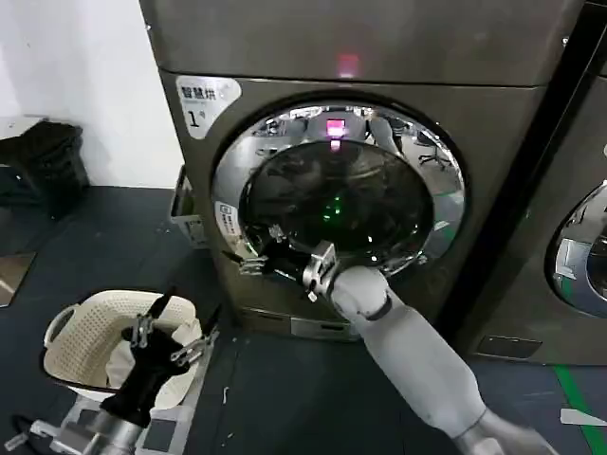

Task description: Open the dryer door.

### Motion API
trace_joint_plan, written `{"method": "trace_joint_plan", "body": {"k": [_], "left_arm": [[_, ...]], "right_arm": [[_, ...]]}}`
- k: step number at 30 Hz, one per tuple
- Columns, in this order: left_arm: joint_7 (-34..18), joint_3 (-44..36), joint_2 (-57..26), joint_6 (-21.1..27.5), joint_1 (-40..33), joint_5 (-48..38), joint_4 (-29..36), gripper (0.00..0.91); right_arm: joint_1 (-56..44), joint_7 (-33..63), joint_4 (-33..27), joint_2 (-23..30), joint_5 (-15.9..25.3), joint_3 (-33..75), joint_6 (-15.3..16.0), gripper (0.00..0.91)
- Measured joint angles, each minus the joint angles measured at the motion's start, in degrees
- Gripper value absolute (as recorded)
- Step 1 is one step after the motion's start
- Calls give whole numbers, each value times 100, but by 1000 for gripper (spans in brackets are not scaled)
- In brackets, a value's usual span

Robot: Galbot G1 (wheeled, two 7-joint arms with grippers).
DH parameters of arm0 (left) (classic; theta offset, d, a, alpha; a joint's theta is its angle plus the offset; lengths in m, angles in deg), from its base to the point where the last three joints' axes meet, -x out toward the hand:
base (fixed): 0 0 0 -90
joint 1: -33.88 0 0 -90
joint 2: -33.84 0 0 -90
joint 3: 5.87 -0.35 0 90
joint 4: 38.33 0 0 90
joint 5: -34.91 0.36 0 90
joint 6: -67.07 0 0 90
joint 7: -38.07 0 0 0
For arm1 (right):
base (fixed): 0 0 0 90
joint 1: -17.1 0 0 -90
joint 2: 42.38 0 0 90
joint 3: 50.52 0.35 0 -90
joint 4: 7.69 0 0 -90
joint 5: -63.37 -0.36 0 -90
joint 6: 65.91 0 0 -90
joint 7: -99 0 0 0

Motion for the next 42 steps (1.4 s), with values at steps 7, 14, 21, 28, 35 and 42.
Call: {"method": "trace_joint_plan", "body": {"k": [7, 14, 21, 28, 35, 42], "left_arm": [[146, 66, -30, 182, -54, -130, 3, 907], [130, 346, -195, 434, -176, -590, -69, 907], [233, 686, -317, 782, -341, -588, -184, 907], [955, 1044, -486, 734, -529, -634, -474, 907], [1533, 1604, -645, 905, -659, -1096, -856, 907], [1674, 2149, -905, 1225, -845, -1546, -1217, 907]], "right_arm": [[116, -143, -173, 105, -185, 30, 142, 907], [52, -535, 58, -6, -401, 130, 520, 907], [-29, -828, 284, -100, -504, 182, 678, 907], [-188, -1376, 506, -224, -442, 272, 823, 907], [-393, -1765, 883, -426, -430, 405, 875, 907], [-615, -2415, 1162, -543, -458, 580, 924, 907]]}}
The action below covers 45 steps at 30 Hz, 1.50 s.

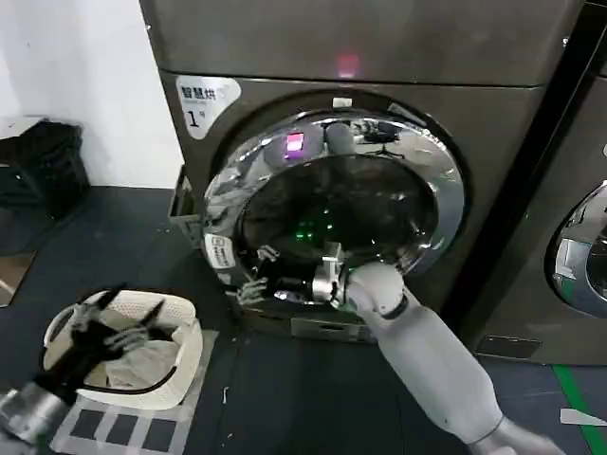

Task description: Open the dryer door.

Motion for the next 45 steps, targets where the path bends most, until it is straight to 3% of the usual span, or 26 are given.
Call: {"method": "trace_joint_plan", "body": {"k": [14, 20, 25, 31, 37, 45], "left_arm": [[-483, -377, -760, 191, -624, -659, -581, 907], [-572, -743, -1015, 269, -926, -1009, -828, 907], [-593, -1127, -1247, 246, -1314, -1433, -1042, 907], [-483, -1827, -1568, 178, -1794, -1410, -1311, 907], [-423, -2669, -1690, 184, -2234, -1439, -1311, 907], [-16, -3801, -1775, 180, -2768, -1535, -1155, 907]], "right_arm": [[-795, -1182, 702, -520, -131, 582, 257, 907], [-1367, -1593, 1237, -826, -186, 1060, 191, 907], [-1889, -2086, 1637, -1015, -174, 1591, -37, 907], [-2839, -2766, 1989, -1111, 44, 2743, -676, 907], [-3947, -3011, 2122, -843, 208, 4438, -1199, 907], [-4978, -2718, 2222, -240, 133, 6384, -1300, 907]]}}
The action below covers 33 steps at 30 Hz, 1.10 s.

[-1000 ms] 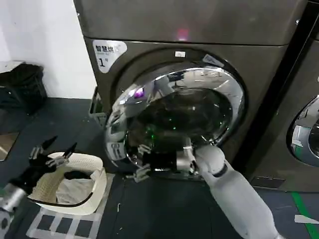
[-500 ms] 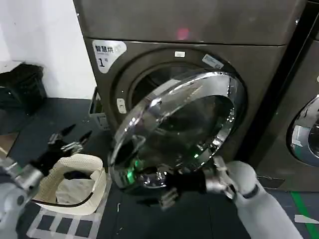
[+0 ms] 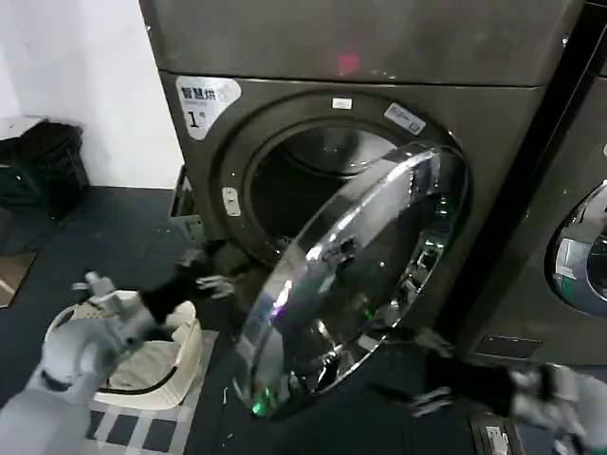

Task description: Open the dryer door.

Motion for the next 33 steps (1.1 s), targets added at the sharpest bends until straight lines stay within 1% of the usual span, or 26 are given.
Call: {"method": "trace_joint_plan", "body": {"k": [3, 7, 12, 16, 19, 21, 23, 25, 29, 31, 33], "left_arm": [[92, -424, -70, -33, -176, -3, 91, 907], [191, -949, -199, -129, -395, -204, 214, 907], [165, -1572, -306, -313, -718, -376, 310, 907], [155, -2007, -313, -271, -938, -399, 320, 907], [144, -2313, -353, -378, -1091, -468, 398, 907], [120, -2577, -393, -444, -1226, -481, 474, 907], [30, -2842, -391, -479, -1394, -509, 532, 907], [-44, -3137, -337, -502, -1551, -593, 625, 907], [-176, -3676, -218, -622, -1866, -608, 608, 907], [-238, -3974, -165, -645, -2056, -630, 550, 907], [-320, -4266, -105, -711, -2255, -611, 481, 907]], "right_arm": [[-236, 408, 30, 241, -15, 422, -26, 907], [-438, 1251, 141, 543, -120, 936, -25, 907], [-672, 2525, 288, 850, -407, 1444, -128, 907], [-711, 3753, 481, 973, -455, 1733, -7, 907], [-734, 4744, 651, 990, -349, 1964, 126, 907], [-722, 5344, 707, 991, -301, 2153, 135, 907], [-678, 5807, 717, 1019, -149, 2370, 124, 907], [-628, 6120, 694, 1053, -16, 2619, 113, 907], [-564, 6498, 650, 985, 338, 3169, 142, 907], [-575, 6642, 623, 911, 451, 3470, 215, 907], [-595, 6778, 562, 827, 474, 3811, 335, 907]]}}
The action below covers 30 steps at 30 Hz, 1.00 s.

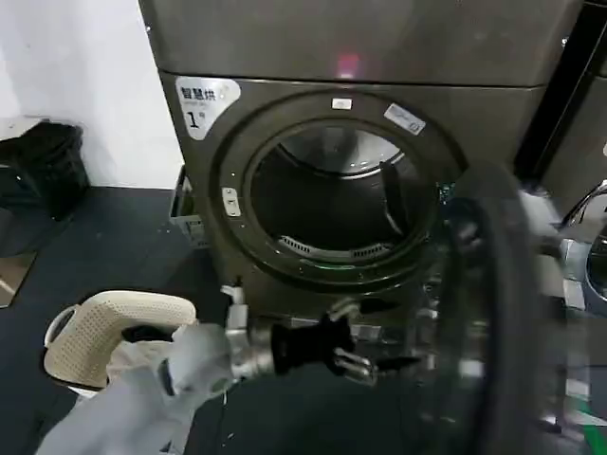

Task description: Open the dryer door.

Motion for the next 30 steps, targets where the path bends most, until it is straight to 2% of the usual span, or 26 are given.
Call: {"method": "trace_joint_plan", "body": {"k": [7, 13, 20, 30], "left_arm": [[-161, -905, 371, -122, -691, 28, -386, 907], [-332, -1441, 881, -239, -1163, 65, -947, 907], [-537, -1778, 1505, -354, -1557, 184, -1563, 907], [-846, -1976, 2298, -509, -1830, 416, -2316, 907]], "right_arm": [[-106, 314, -264, -296, 37, 1053, 264, 907], [-250, 363, -453, -498, 76, 1730, 337, 907], [-387, 411, -519, -660, -91, 2309, 560, 907], [-531, 415, -479, -646, -129, 2793, 620, 907]]}}
